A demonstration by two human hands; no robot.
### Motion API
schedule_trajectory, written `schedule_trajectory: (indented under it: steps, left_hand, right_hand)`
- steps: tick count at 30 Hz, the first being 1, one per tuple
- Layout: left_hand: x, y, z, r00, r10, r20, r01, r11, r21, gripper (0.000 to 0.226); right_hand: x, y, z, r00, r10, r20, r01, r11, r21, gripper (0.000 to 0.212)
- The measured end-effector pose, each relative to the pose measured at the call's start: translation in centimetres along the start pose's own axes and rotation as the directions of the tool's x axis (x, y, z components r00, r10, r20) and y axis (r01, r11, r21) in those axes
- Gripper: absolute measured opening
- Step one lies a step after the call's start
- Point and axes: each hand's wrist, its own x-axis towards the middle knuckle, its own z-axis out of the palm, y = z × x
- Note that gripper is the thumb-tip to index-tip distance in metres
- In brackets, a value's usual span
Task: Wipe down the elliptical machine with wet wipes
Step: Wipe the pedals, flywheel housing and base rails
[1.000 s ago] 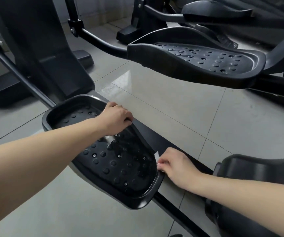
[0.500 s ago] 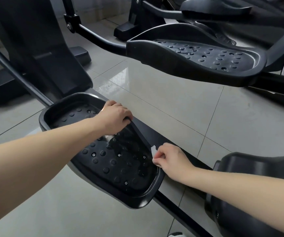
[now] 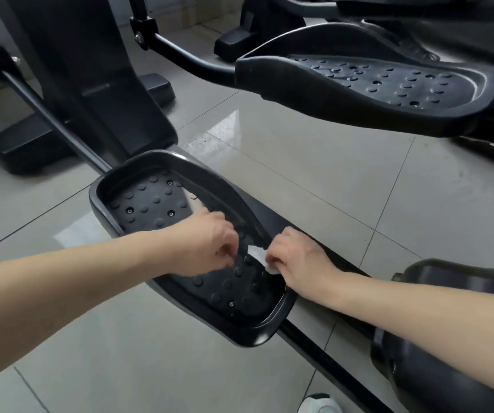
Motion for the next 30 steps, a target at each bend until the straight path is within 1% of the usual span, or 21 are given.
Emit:
schedule_trajectory:
  steps: [2, 3, 5, 8, 10, 11, 14, 15, 16, 17, 18, 19, 21, 23, 24, 26, 28, 30]
  left_hand:
    - [-1.5, 1.0, 0.4, 0.986, 0.064, 0.151, -0.053, 0.995, -0.080, 0.025]
    - [-2.2, 1.5, 0.5, 0.977, 0.088, 0.195, -0.067, 0.992, -0.111, 0.024]
    - [-3.2, 2.1, 0.9, 0.960, 0.106, 0.260, -0.070, 0.987, -0.145, 0.024]
    - [-4.1, 2.1, 1.4, 0.929, 0.109, 0.355, -0.062, 0.988, -0.142, 0.030]
    - [-4.4, 2.0, 1.2, 0.909, 0.100, 0.404, -0.044, 0.988, -0.146, 0.028]
    - [-4.4, 2.0, 1.1, 0.902, 0.094, 0.422, -0.035, 0.989, -0.145, 0.024]
    - [-4.3, 1.8, 0.6, 0.888, 0.048, 0.458, 0.012, 0.992, -0.126, 0.017]
    - [-4.2, 1.7, 0.5, 0.880, 0.021, 0.475, 0.034, 0.994, -0.107, 0.017]
    - [-4.1, 1.6, 0.3, 0.872, -0.004, 0.489, 0.056, 0.994, -0.090, 0.018]
    - [-4.0, 1.4, 0.1, 0.865, -0.032, 0.500, 0.078, 0.994, -0.071, 0.019]
    - [-4.0, 1.3, -0.2, 0.860, -0.056, 0.507, 0.096, 0.994, -0.054, 0.021]
    - [-4.0, 1.3, -0.4, 0.857, -0.073, 0.509, 0.107, 0.994, -0.039, 0.021]
    - [-4.0, 1.2, -0.7, 0.855, -0.095, 0.511, 0.126, 0.992, -0.028, 0.021]
    - [-4.2, 1.1, -0.9, 0.845, -0.117, 0.522, 0.163, 0.986, -0.043, 0.020]
    - [-4.2, 1.2, -1.0, 0.840, -0.127, 0.528, 0.178, 0.983, -0.046, 0.020]
    - [-4.2, 1.3, -1.5, 0.839, -0.143, 0.525, 0.181, 0.983, -0.022, 0.021]
    - [-4.0, 1.4, -2.0, 0.836, -0.160, 0.524, 0.188, 0.982, -0.001, 0.022]
    - [-3.9, 1.4, -2.5, 0.819, -0.186, 0.542, 0.216, 0.976, 0.009, 0.022]
  right_hand:
    - [-0.2, 0.6, 0.7, 0.994, -0.112, -0.009, 0.111, 0.990, -0.084, 0.022]
    - [-0.1, 0.6, 0.9, 0.991, -0.132, -0.012, 0.131, 0.987, -0.098, 0.026]
    - [-0.2, 0.5, 1.5, 0.992, -0.125, -0.017, 0.123, 0.988, -0.095, 0.030]
    - [-1.2, -0.6, 2.2, 0.999, -0.037, -0.012, 0.037, 0.999, -0.024, 0.025]
    - [-2.6, -2.1, 2.4, 0.997, -0.083, -0.012, 0.083, 0.995, 0.052, 0.019]
    - [-3.4, -3.2, 2.4, 0.992, -0.129, 0.013, 0.127, 0.986, 0.103, 0.018]
    - [-4.3, -5.2, 2.2, 0.954, -0.272, 0.125, 0.255, 0.957, 0.139, 0.019]
    - [-3.7, -5.1, 1.7, 0.943, -0.300, 0.148, 0.283, 0.951, 0.123, 0.020]
    - [-2.8, -4.3, 1.3, 0.938, -0.305, 0.167, 0.300, 0.952, 0.057, 0.020]
    - [-1.9, -3.2, 0.8, 0.951, -0.249, 0.182, 0.257, 0.966, -0.026, 0.021]
    - [-1.2, -1.8, 0.4, 0.973, -0.170, 0.159, 0.184, 0.980, -0.076, 0.022]
    - [-0.9, -0.6, 0.1, 0.987, -0.107, 0.118, 0.116, 0.990, -0.080, 0.023]
    - [-1.3, 0.1, 0.5, 0.996, -0.029, 0.088, 0.029, 1.000, -0.006, 0.026]
    - [-2.3, -2.2, 1.6, 0.992, -0.060, 0.115, 0.055, 0.998, 0.043, 0.021]
    - [-2.8, -3.9, 2.1, 0.986, -0.084, 0.143, 0.069, 0.992, 0.104, 0.018]
    - [-3.2, -6.5, 2.8, 0.970, -0.162, 0.179, 0.127, 0.973, 0.190, 0.019]
    - [-2.7, -7.1, 3.0, 0.948, -0.239, 0.210, 0.200, 0.961, 0.193, 0.018]
    - [-1.4, -6.1, 2.7, 0.959, -0.210, 0.190, 0.175, 0.967, 0.183, 0.014]
